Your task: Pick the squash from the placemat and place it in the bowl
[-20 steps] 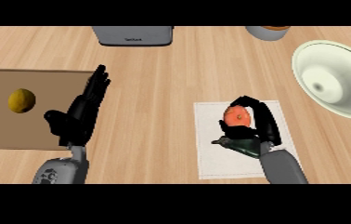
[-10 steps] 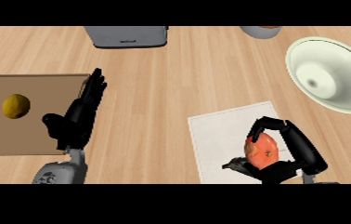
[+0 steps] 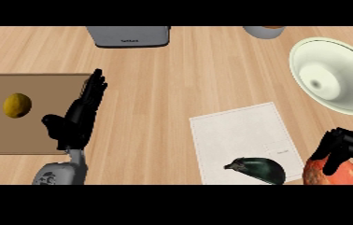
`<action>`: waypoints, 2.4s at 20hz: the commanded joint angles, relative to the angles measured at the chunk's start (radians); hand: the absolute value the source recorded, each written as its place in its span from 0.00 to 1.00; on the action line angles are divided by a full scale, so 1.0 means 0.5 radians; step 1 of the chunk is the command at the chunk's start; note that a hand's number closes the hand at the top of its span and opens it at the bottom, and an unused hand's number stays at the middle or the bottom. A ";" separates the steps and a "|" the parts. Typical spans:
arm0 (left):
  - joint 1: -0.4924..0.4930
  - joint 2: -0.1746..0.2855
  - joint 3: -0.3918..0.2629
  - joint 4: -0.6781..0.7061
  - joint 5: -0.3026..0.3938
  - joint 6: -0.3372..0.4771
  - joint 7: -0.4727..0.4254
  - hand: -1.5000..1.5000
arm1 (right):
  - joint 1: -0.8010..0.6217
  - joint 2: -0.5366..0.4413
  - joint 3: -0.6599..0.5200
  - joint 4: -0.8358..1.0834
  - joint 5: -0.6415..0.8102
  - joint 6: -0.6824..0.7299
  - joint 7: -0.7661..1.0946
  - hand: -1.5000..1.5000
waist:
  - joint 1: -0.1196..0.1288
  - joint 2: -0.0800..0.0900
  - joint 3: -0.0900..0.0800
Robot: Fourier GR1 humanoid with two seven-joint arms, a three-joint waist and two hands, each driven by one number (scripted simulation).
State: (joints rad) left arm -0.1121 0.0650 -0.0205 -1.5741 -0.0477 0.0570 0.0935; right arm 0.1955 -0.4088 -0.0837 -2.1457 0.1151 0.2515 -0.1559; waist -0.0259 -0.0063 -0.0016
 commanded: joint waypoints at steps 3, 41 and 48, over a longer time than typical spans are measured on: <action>0.053 -0.052 -0.080 -0.015 -0.053 0.014 -0.046 0.50 | -0.116 -0.122 -0.244 -0.586 -0.184 0.005 0.742 1.00 | 0.034 0.006 -0.001; -0.116 -0.126 -0.109 0.074 -0.125 0.056 -0.035 0.50 | -1.719 -0.619 -0.293 2.849 0.928 -0.680 -0.386 1.00 | 0.128 0.040 0.008; -0.126 -0.061 -0.042 0.001 -0.047 -0.017 0.044 0.50 | -1.831 -0.657 -0.295 3.312 0.848 -0.243 -0.509 0.00 | 0.133 0.037 0.008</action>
State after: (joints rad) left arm -0.1645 0.0301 -0.0495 -1.5548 -0.0760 0.0474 0.0988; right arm -0.6706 -0.7300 -0.2381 -0.6226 0.5393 0.0449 -0.3659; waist 0.0362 0.0121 0.0022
